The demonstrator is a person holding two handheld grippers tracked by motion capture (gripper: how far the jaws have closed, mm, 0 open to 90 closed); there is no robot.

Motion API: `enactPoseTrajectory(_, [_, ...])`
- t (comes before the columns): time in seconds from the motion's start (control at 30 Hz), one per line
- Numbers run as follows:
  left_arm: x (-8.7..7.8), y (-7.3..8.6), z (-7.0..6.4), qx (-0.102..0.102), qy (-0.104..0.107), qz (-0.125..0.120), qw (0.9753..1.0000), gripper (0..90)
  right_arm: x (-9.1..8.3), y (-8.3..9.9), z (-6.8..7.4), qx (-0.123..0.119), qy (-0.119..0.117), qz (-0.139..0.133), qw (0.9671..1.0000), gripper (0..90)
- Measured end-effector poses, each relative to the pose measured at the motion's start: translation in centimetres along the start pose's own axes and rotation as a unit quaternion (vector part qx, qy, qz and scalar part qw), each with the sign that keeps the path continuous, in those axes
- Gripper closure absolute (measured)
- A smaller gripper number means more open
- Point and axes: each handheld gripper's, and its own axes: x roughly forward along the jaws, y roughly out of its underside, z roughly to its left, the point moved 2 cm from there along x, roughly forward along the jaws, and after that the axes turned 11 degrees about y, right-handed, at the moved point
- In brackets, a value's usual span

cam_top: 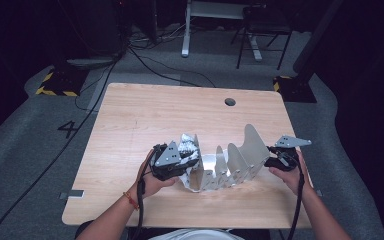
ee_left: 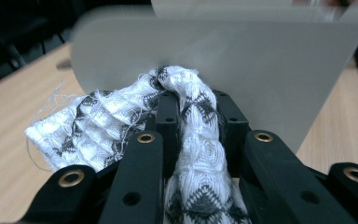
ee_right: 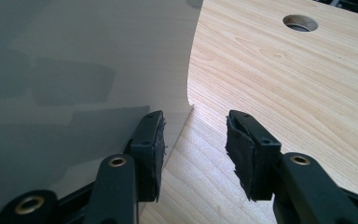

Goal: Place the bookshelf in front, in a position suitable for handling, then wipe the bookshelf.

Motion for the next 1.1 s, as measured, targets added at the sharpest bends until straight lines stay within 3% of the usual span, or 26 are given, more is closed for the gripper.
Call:
enactPoseTrajectory(0.1, [1.1,1.4,-0.3,0.004,0.002,0.050,0.9988,75.6,0.1,0.0,0.0,0.001,0.000,-0.001,1.0000,56.7])
enactPoseTrajectory(0.23, [2.6,3.0,-1.2,0.017,0.022,0.119,0.9925,75.6,0.0,0.0,0.0,0.000,0.000,0.000,1.0000,56.7])
enactPoseTrajectory(0.3, [3.1,3.6,-1.4,0.014,0.042,0.137,0.9896,75.4,0.0,0.0,0.0,-0.002,0.000,0.001,1.0000,56.6])
enactPoseTrajectory(0.37, [3.0,3.6,-1.5,0.016,0.044,0.138,0.9893,75.3,0.0,0.0,0.0,-0.003,0.001,0.002,1.0000,56.6])
enactPoseTrajectory(0.47, [2.5,3.2,-1.6,0.028,0.051,0.128,0.9901,75.4,0.1,0.0,0.0,-0.003,0.001,0.001,1.0000,56.3])
enactPoseTrajectory(0.57, [1.6,2.3,-2.3,0.054,0.054,0.103,0.9917,75.4,0.1,0.1,0.0,0.000,0.000,0.002,1.0000,56.2])
enactPoseTrajectory(0.73, [-0.3,0.4,-3.2,0.073,0.047,0.041,0.9953,75.4,0.1,0.1,0.0,-0.001,-0.001,0.003,1.0000,56.3])
enactPoseTrajectory(0.87, [-1.5,-0.9,-3.6,0.093,0.032,-0.002,0.9951,75.5,0.1,0.1,0.0,-0.004,0.000,0.004,1.0000,56.2])
enactPoseTrajectory(1.1, [-2.4,-2.3,-3.1,0.094,0.010,-0.053,0.9941,75.8,-0.1,0.2,0.0,-0.005,-0.002,0.007,1.0000,56.3])
